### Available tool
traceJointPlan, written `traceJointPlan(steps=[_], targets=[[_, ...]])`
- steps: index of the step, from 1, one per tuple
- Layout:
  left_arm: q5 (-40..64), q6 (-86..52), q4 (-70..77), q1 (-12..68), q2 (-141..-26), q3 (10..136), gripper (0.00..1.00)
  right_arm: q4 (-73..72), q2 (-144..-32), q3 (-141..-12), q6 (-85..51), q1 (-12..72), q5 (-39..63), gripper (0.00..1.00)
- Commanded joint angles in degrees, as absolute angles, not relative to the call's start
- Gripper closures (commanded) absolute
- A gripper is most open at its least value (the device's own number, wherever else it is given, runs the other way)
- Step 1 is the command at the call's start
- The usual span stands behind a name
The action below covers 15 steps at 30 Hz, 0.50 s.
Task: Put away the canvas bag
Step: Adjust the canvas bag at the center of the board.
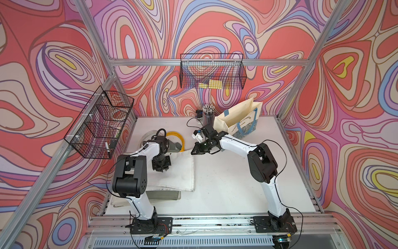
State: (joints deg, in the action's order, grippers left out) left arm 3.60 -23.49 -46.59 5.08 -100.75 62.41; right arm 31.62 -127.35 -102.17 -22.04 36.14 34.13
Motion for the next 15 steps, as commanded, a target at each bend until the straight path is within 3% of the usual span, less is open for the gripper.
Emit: traceJointPlan(steps=[1, 7, 10, 15], targets=[[9.17, -26.41, -45.23, 7.79, -102.48, 63.34, 0.72, 32.3, -123.83, -101.33, -19.98, 33.5, 33.33, 1.0], [-1.24, -18.5, -53.12, 7.37, -92.6, 71.05, 0.46, 32.27, -124.16, -100.15, -16.41, 33.05, 34.47, 0.94], [-5.04, -15.51, -55.85, 5.03, -89.76, 74.17, 0.34, 32.3, -124.36, -100.02, -15.64, 33.05, 34.76, 0.83], [-3.11, -11.96, -54.32, -2.22, -87.1, 73.83, 0.25, 30.98, -124.71, -99.39, -16.05, 33.05, 34.9, 0.7]])
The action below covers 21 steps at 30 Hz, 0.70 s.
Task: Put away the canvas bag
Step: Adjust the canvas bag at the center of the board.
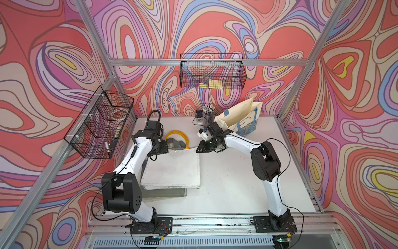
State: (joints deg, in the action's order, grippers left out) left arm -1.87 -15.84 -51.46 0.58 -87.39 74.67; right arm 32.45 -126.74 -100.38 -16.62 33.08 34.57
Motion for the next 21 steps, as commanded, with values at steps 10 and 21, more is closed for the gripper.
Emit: traceJointPlan(steps=[10, 21], targets=[[2.52, -8.56, -46.49, -8.85, -92.28, 70.52, 0.16, 29.9, -125.31, -98.04, -17.33, 33.29, 33.84, 0.56], [5.43, -8.15, -41.46, -9.89, -98.65, 70.32, 0.24, 31.35, -127.53, -97.94, -16.41, 34.27, 32.24, 0.59]])
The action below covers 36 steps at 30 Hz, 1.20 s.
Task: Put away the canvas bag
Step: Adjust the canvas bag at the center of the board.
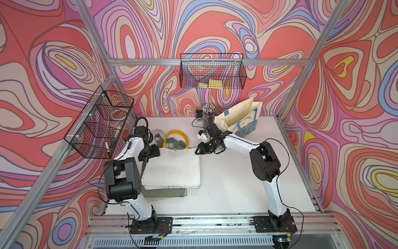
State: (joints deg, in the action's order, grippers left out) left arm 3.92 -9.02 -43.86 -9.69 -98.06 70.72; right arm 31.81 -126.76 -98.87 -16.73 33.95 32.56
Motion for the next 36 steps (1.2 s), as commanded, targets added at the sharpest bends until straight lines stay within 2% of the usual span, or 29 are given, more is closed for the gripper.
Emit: traceJointPlan(steps=[1, 3, 4, 6, 8, 9, 10, 24, 31, 36], targets=[[5.82, -8.26, -41.23, -9.93, -98.99, 70.31, 0.27, 30.58, -127.49, -97.64, -16.68, 34.27, 32.71, 0.64], [6.95, -8.15, -41.21, -9.91, -99.91, 70.61, 0.36, 29.57, -127.53, -97.28, -17.2, 34.27, 33.31, 0.74], [7.58, -8.17, -41.48, -9.95, -100.37, 70.89, 0.44, 29.34, -127.61, -97.21, -17.47, 34.26, 33.57, 0.77], [8.49, -8.38, -41.86, -9.98, -100.8, 71.23, 0.64, 29.32, -127.68, -97.36, -17.82, 34.28, 33.66, 0.85], [8.53, -8.85, -41.92, -9.97, -100.34, 71.28, 0.91, 29.1, -127.63, -97.25, -17.97, 34.19, 34.39, 0.94], [8.61, -9.04, -42.08, -9.96, -99.99, 71.28, 1.0, 28.65, -127.55, -97.04, -18.02, 34.22, 34.88, 0.98], [8.55, -9.37, -42.47, -9.95, -99.53, 71.36, 1.0, 27.97, -127.22, -96.54, -18.24, 34.19, 35.25, 1.0], [7.18, -13.83, -50.09, -9.94, -81.96, 71.2, 1.0, 22.82, -122.36, -92.92, -26.21, 34.27, 41.48, 1.0], [2.13, -17.74, -62.97, -10.88, -76.43, 80.53, 1.0, 27.55, -121.32, -98.74, -31.9, 34.68, 47.3, 1.0], [-1.54, -15.78, -63.13, -13.63, -72.87, 78.54, 1.0, 26.16, -121.07, -100.89, -33.67, 35.99, 47.55, 1.0]])
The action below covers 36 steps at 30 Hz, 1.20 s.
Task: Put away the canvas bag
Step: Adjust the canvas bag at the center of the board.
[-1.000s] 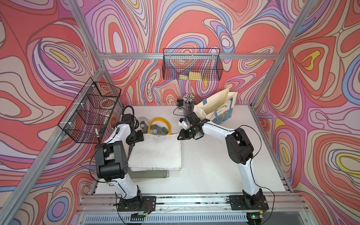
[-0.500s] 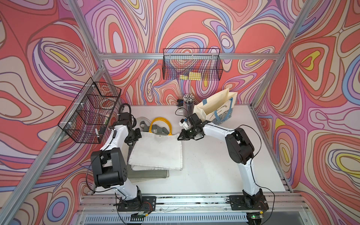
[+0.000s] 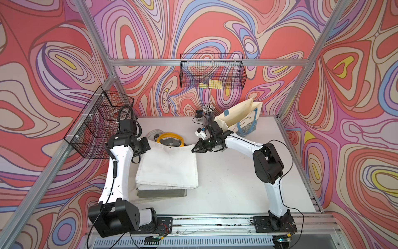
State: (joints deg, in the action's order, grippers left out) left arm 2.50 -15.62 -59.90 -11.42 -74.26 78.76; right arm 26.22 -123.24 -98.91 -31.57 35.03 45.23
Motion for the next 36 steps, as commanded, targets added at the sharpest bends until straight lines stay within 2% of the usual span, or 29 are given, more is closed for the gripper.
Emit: traceJointPlan(steps=[1, 7, 20, 23, 29, 36], targets=[[-0.82, -15.3, -62.96, -15.01, -73.01, 77.66, 1.0, 26.76, -122.14, -101.97, -33.71, 36.19, 47.55, 1.0], [-0.11, -12.33, -57.3, -20.06, -74.4, 72.59, 1.0, 24.2, -129.35, -105.73, -36.63, 37.61, 49.56, 1.0], [-2.23, -11.78, -53.17, -20.57, -87.63, 76.25, 1.0, 27.32, -134.78, -106.96, -34.79, 38.76, 46.37, 0.99], [-2.2, -11.77, -53.14, -20.58, -89.38, 76.58, 0.93, 28.15, -135.25, -107.01, -34.21, 38.85, 45.1, 0.87], [-0.86, -11.68, -51.21, -20.48, -83.87, 73.01, 0.65, 26.92, -133.12, -106.27, -33.97, 39.29, 42.25, 0.71], [0.74, -12.44, -51.56, -19.61, -72.62, 70.14, 0.55, 25.43, -130.05, -105.87, -34.57, 40.08, 40.05, 0.6]])
